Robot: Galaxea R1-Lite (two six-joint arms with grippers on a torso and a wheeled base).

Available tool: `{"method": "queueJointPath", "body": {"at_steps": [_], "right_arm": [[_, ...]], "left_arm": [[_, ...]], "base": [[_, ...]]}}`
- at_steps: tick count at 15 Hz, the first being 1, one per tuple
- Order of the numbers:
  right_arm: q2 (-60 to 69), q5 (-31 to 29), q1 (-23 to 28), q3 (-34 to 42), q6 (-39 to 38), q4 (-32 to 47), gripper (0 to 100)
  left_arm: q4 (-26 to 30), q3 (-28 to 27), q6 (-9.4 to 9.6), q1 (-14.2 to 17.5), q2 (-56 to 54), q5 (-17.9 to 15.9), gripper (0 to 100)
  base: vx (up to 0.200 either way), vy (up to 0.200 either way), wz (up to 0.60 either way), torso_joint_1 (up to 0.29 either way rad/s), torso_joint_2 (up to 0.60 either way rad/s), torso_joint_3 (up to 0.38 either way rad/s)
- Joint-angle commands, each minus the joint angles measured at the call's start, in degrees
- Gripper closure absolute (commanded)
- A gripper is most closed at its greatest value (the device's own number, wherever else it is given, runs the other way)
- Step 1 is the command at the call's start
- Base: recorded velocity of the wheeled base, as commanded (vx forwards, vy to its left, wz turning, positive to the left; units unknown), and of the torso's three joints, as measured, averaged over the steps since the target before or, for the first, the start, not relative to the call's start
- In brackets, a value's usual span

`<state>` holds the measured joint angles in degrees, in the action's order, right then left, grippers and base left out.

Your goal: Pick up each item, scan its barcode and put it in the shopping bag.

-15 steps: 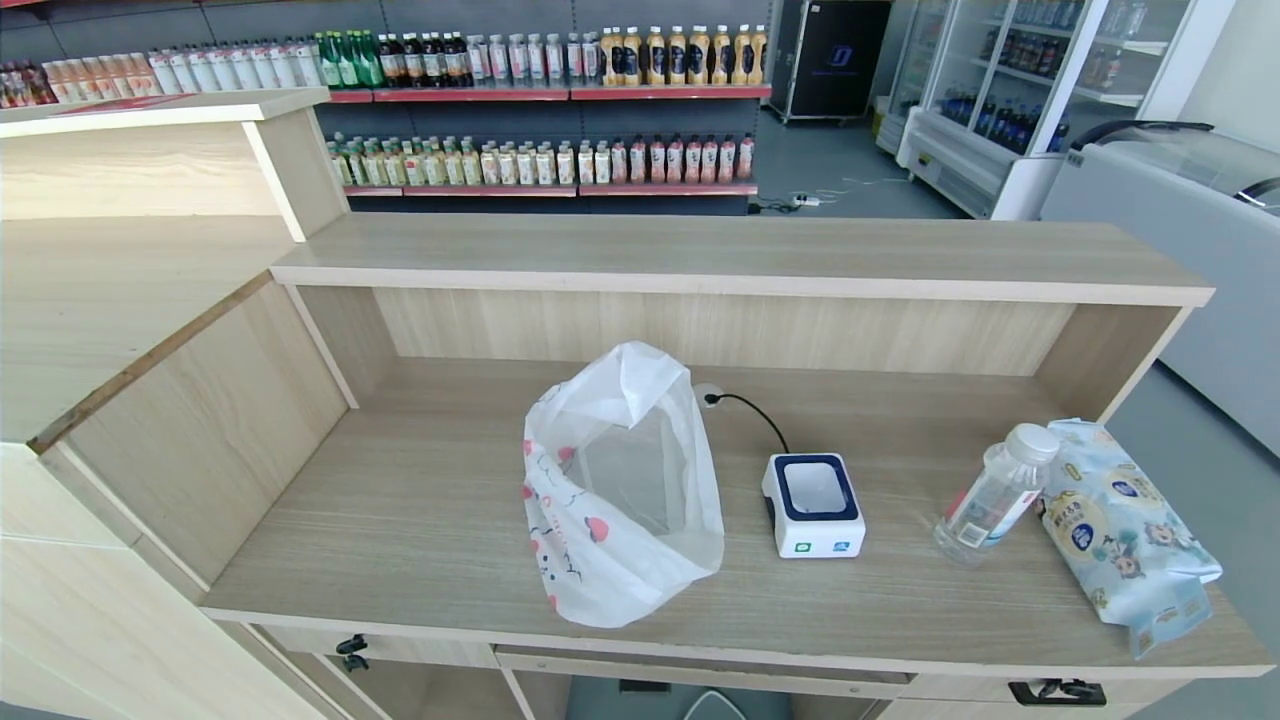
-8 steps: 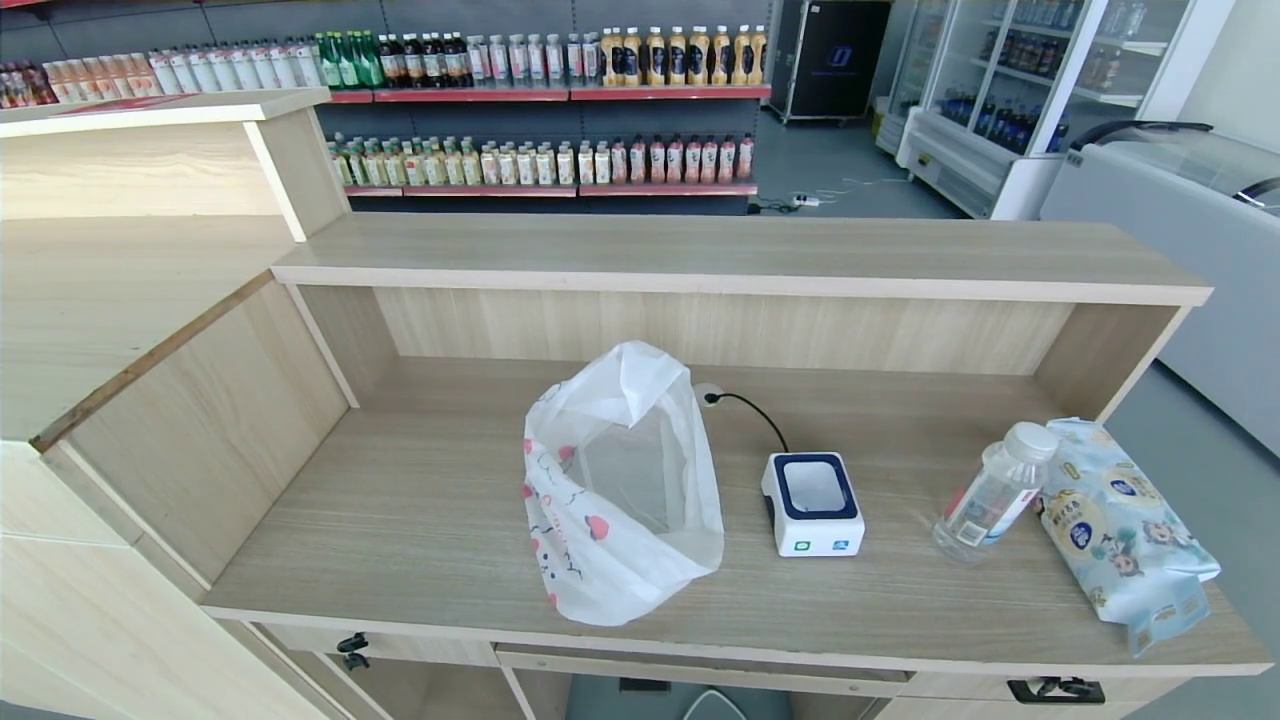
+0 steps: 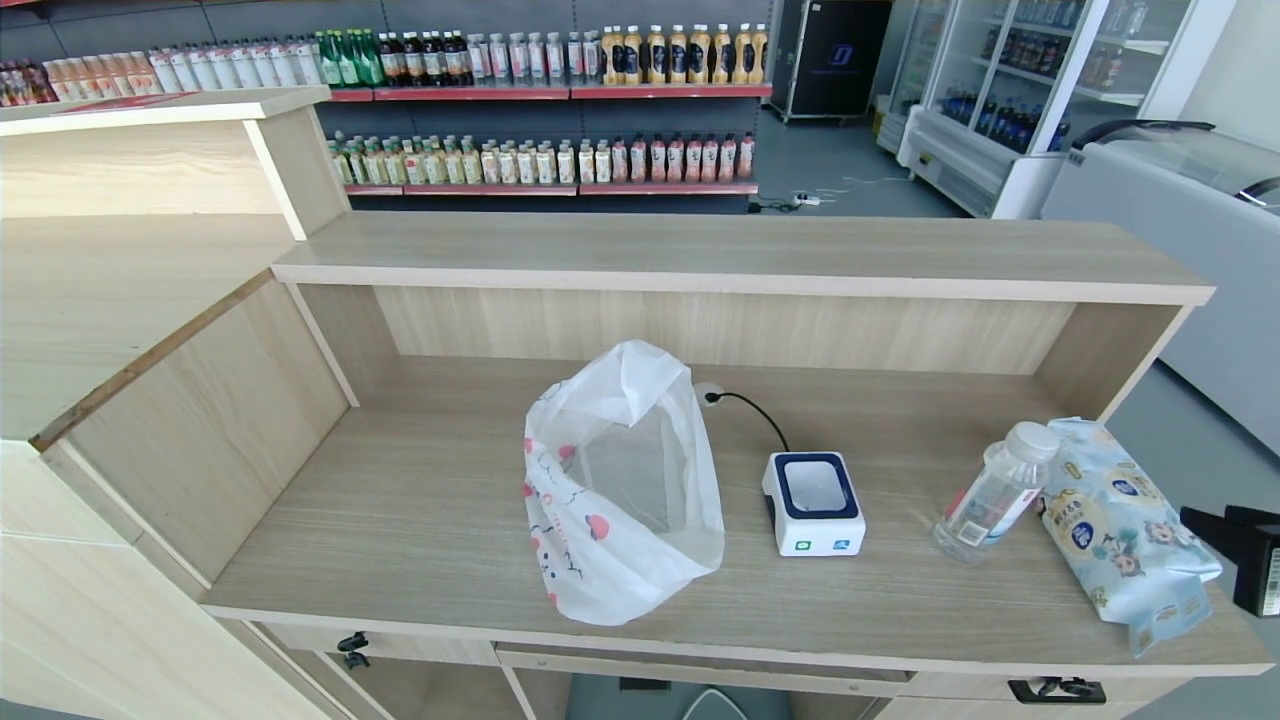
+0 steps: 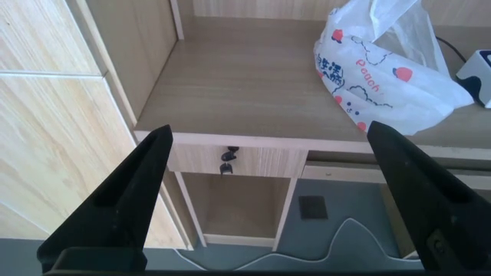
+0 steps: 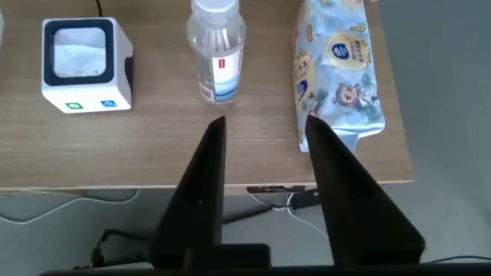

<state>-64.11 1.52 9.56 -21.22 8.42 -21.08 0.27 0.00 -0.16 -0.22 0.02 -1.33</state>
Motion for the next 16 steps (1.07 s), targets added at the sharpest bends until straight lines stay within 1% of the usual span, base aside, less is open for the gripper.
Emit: {"method": "queueJointPath", "body": {"at_steps": [1,3,6,9,13,16], "right_arm": [[-11.04,1.64,3.01,2.94,0.28,-3.36,0],[-17.8,2.52,3.27,4.0,0.45,-10.91,0],[-25.63,2.43,3.27,4.17,3.62,-18.47,0],[-31.69,2.43,3.27,4.26,5.55,-24.19,0],[-39.34,2.61,2.92,4.44,7.13,-35.61,0],[-44.26,7.35,2.75,4.17,9.59,-42.03,0]], "left_arm": [[0.0,0.0,-0.02,0.04,0.06,0.01,0],[0.0,0.0,-0.02,-0.04,0.06,0.01,0],[0.0,0.0,-0.02,-0.04,0.06,0.01,0],[0.0,0.0,-0.02,-0.04,0.06,0.01,0],[0.0,0.0,-0.02,-0.04,0.06,0.01,0],[0.0,0.0,-0.02,-0.04,0.06,0.01,0]], "base": [[0.0,0.0,0.0,0.0,0.0,0.0],[0.0,0.0,0.0,0.0,0.0,0.0],[0.0,0.0,0.0,0.0,0.0,0.0],[0.0,0.0,0.0,0.0,0.0,0.0],[0.0,0.0,0.0,0.0,0.0,0.0],[0.0,0.0,0.0,0.0,0.0,0.0]]}}
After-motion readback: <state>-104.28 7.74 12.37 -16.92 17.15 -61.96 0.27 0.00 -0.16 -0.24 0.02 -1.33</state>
